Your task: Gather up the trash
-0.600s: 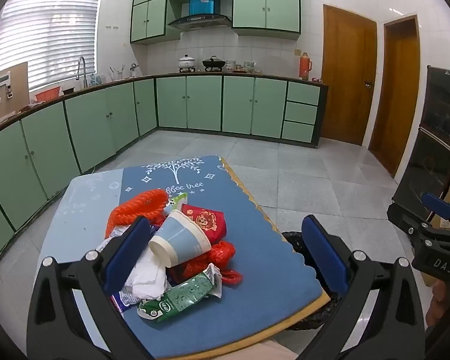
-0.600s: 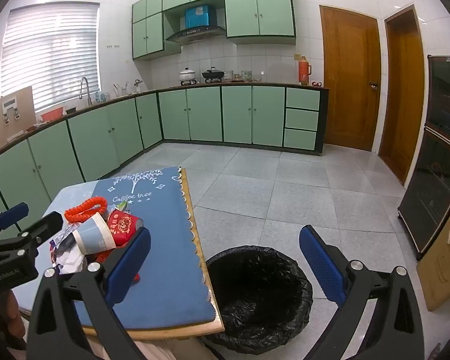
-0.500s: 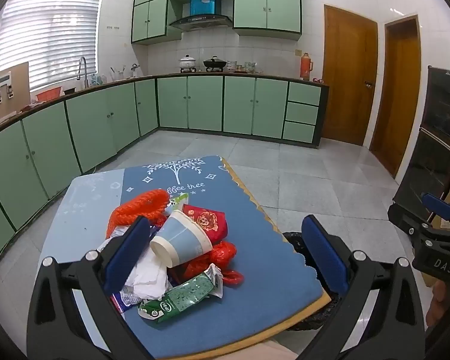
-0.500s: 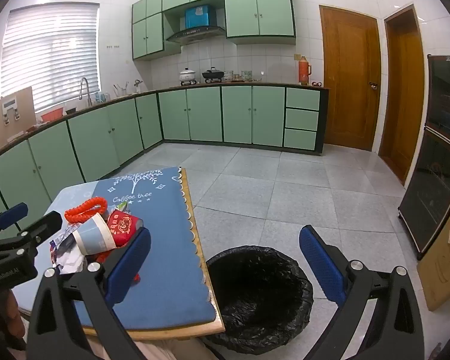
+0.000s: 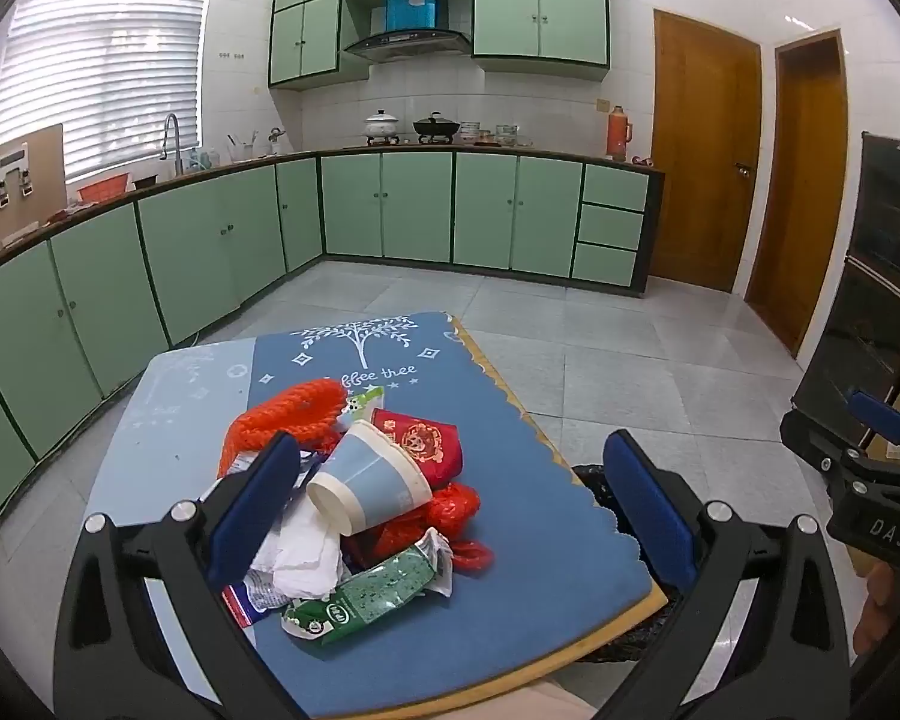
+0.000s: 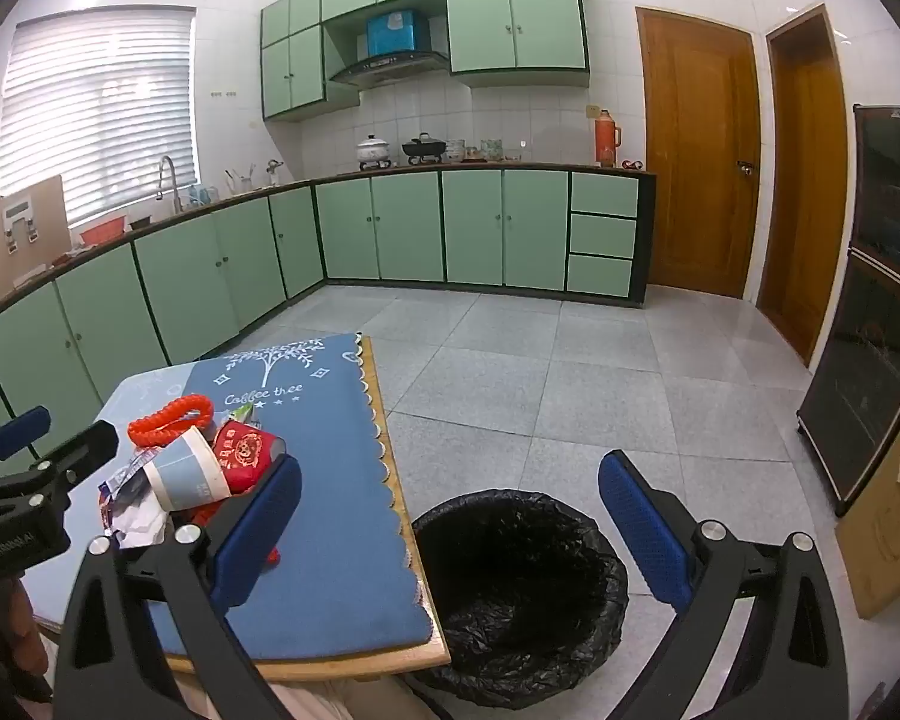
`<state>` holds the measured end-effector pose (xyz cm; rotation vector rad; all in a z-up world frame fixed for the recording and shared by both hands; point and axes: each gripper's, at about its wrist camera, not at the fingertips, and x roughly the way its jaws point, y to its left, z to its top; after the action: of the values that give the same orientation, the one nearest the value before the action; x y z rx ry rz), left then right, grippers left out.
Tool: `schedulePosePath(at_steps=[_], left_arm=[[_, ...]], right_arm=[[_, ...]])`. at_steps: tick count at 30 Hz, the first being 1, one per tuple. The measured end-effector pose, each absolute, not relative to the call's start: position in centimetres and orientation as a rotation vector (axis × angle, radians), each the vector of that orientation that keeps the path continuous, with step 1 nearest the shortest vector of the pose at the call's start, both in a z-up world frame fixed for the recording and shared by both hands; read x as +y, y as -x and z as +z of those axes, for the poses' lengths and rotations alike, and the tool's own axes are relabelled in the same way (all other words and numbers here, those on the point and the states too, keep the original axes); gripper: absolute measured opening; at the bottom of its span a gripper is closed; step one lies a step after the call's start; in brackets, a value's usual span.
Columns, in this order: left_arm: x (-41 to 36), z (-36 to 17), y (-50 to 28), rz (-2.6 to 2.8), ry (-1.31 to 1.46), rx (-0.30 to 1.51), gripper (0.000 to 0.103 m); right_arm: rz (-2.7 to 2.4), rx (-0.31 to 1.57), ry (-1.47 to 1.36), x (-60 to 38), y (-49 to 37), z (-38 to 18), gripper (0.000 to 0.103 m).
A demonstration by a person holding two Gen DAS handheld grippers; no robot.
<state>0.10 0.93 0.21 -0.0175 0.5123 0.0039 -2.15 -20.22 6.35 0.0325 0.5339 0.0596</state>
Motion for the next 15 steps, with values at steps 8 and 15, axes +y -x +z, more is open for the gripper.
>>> schedulePosePath(at_steps=[8,15], left_arm=[[0.98,0.65,0.29,0.006,0.016,0.513,0.098],[0.72,0.51,0.25,0.007,0.015,0.513,0.098]], right_arm=[[0.059,0.535,-0.035,-20.22,2.12,6.36,0.097],[0.059,0.537,-0.036,-20.25,2.09,6.36,0.097]])
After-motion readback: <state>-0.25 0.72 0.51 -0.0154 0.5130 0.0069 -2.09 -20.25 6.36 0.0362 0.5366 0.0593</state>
